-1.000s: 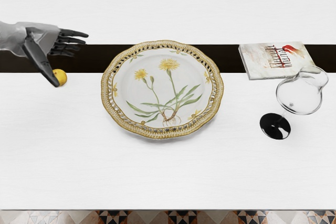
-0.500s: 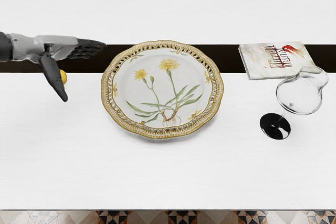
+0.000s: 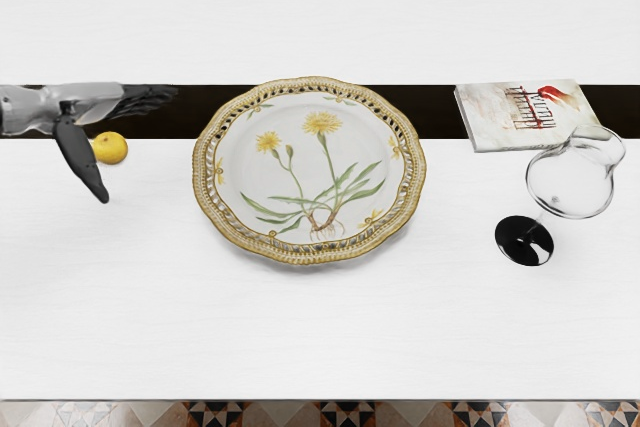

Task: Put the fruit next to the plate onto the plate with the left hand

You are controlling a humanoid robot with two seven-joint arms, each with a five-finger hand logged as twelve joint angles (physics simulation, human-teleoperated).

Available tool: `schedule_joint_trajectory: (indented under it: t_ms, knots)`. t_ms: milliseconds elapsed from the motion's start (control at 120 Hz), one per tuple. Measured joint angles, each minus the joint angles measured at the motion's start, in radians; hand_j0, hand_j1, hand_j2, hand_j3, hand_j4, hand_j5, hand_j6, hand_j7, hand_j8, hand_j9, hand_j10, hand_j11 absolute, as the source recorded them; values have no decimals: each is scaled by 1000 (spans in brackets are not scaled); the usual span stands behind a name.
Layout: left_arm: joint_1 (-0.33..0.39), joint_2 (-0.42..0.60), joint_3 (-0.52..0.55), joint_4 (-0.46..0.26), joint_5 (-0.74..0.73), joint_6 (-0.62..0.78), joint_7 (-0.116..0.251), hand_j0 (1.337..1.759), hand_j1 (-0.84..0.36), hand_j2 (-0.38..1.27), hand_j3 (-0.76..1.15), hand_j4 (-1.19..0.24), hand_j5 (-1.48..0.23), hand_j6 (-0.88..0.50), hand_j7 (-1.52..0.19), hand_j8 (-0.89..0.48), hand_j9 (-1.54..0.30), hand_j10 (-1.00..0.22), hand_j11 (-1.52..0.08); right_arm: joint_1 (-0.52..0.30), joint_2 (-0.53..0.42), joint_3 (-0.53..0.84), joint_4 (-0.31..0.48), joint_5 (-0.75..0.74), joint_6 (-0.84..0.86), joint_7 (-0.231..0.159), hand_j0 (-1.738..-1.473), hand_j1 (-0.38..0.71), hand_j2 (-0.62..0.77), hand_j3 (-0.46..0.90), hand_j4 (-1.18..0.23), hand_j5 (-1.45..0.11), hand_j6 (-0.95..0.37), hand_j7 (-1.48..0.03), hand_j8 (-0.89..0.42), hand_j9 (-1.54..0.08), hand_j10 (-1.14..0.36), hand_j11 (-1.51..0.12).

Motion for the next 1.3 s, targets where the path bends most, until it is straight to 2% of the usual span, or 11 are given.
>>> schedule_joint_trajectory:
  t_ms: [167, 292, 442, 558, 825, 983, 1108, 1300]
  knots:
    - [28, 2, 0, 46, 9, 45, -59, 1658, 349, 3, 0, -5, -1, -6, -1, -6, 0, -4, 0, 0, 0, 0, 0, 0, 0, 0, -1658, -317, -5, 0, -27, -34, -27, -34, -26, -34, -26, -34]
    - [40, -2, 0, 72, 11, 54, -80, 1658, 349, 3, 0, -6, -1, -7, -1, -6, 0, -5, 0, 0, 0, 0, 0, 0, 0, 0, -1658, -317, -5, 0, -26, -34, -26, -34, -26, -34, -26, -34]
    - [64, -15, 3, 149, 15, 57, -131, 1658, 349, 3, 0, -6, -1, -7, -1, -7, 0, -5, 0, 1, 0, -1, 0, 0, 0, 0, -1658, -317, -5, 0, -27, -35, -27, -35, -27, -35, -27, -35]
    - [70, -31, 8, 195, 28, 59, -158, 1658, 349, 4, 0, -6, -1, -7, -1, -6, 0, -5, 0, 3, 0, -1, 0, 0, 0, 0, -1658, -317, -5, 0, -27, -34, -27, -34, -26, -34, -26, -34]
    - [69, -122, 19, 306, 59, 62, -179, 1658, 349, 3, 0, -6, -1, -7, -1, -6, 0, -5, 0, 3, 0, -1, 0, 0, 0, 0, -1658, -317, -5, 0, -26, -34, -26, -34, -26, -34, -26, -34]
    - [61, -190, 67, 393, 61, 90, -213, 1658, 349, 4, 0, -6, -1, -7, -1, -6, 0, -4, 0, 4, 0, -1, 0, 0, 0, 0, -1658, -317, -5, 0, -27, -35, -27, -35, -27, -35, -27, -35]
    - [58, -211, 118, 428, 61, 162, -228, 1658, 349, 3, 0, -6, -1, -7, -1, -6, 0, -5, 0, 4, 0, -1, 0, 0, 0, 0, -1658, -317, -5, 0, -27, -35, -27, -35, -27, -35, -27, -35]
    - [64, -211, 138, 464, 58, 192, -247, 1658, 349, 3, 0, -6, -1, -7, -1, -6, 0, -5, 0, 4, 0, -1, 0, 0, 0, 0, -1658, -317, -5, 0, -27, -34, -27, -34, -27, -34, -26, -34]
